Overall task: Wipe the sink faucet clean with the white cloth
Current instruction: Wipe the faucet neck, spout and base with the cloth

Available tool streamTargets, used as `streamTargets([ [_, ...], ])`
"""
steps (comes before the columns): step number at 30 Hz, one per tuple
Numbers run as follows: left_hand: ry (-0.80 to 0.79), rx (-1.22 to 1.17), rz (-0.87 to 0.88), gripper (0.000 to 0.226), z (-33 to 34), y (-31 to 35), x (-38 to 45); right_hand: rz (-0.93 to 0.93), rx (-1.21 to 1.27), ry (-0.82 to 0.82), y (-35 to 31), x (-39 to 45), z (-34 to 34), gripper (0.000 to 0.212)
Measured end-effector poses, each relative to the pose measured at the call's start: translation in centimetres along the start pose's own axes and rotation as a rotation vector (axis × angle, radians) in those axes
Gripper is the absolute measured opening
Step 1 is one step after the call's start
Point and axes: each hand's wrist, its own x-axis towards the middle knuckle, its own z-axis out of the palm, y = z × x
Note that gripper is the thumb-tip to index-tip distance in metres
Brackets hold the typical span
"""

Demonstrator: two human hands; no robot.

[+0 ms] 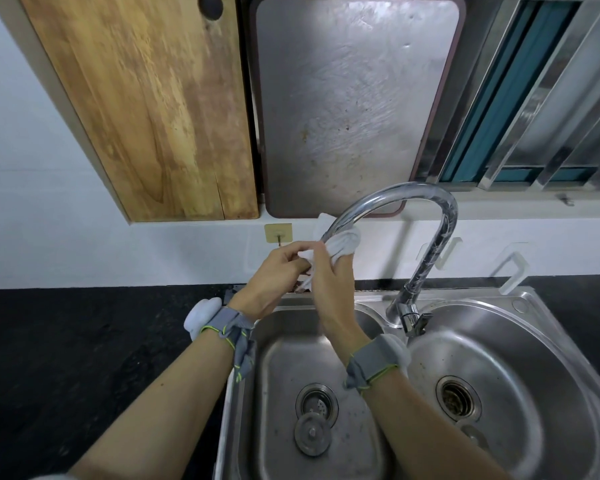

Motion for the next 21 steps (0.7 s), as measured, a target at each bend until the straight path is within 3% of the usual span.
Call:
streamTargets([
  [5,0.042,-0.085,0.004,0.035,0.2,-0.1,0.3,-0.038,0.196,0.039,-0.3,-1.5,-0.7,0.045],
  [11,0.049,-0.097,-0.046,0.028,0.2,-0.3,0.3,-0.177,-0.058,0.191,0.1,-2.4,-0.1,0.036],
  [17,0.047,-0.045,-0.017,0.029,0.0,0.1,-0.1,-0.179,-0.146,0.179,0.3,0.0,0.7,0.046],
  [21,0.088,-0.045,-0.030,0.020,0.1,0.0,-0.1,-0.200,-0.185,0.178,0.0,1.5,0.9,0.034],
])
